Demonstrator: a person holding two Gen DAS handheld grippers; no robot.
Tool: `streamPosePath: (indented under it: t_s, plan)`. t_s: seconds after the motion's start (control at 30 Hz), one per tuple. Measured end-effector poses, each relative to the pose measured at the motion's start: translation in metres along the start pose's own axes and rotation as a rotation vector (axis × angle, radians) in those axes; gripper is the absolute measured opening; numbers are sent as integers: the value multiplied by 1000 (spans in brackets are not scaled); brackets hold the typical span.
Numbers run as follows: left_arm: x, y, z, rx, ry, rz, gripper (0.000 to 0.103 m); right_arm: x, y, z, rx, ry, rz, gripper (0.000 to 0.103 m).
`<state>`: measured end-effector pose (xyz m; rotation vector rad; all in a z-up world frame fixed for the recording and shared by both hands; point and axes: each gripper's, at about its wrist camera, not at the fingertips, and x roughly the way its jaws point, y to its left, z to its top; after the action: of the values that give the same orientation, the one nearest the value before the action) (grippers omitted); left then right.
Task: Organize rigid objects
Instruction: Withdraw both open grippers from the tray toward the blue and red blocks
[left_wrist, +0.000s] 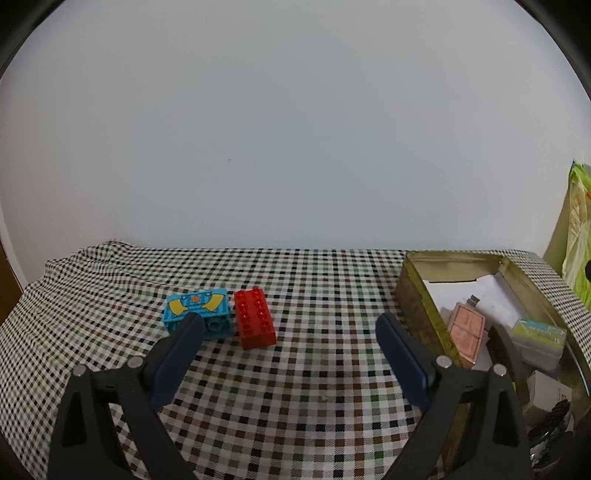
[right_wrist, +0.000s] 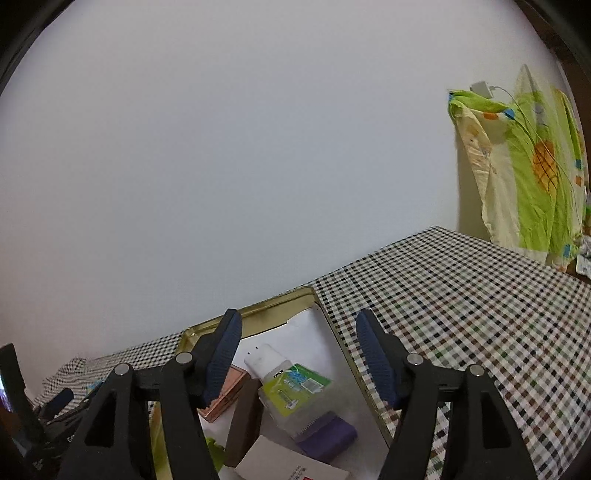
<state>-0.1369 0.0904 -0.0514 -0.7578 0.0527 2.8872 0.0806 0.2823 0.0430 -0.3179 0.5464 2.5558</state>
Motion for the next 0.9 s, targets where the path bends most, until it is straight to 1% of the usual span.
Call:
streamPosePath:
  t_s: [0.13,0.33,0.47,0.57,0.77,0.9]
  plan:
    - [-3,4,-1,-9,-2,-8,95,-8,1,-6,-14,-24,-27,67]
    - [-5,10,-3,-11,-5,2,95,-21,9,-12,-53,-66,-60,67]
    - [-8,13,-5,-3,-10,9,95,-29,6,-12,-41,-96,-95,67]
    - [-9,17,-6,-12,-7,1,95,-35,4,-13,-32,-120,-121,67]
    - [-11,29,-8,-26,-11,9,95,-45,7,-15,-36,-165,-160,67]
    - [-10,35,-7,-28,-10,12,95,-43,16,-19,-59,-143,-158,67]
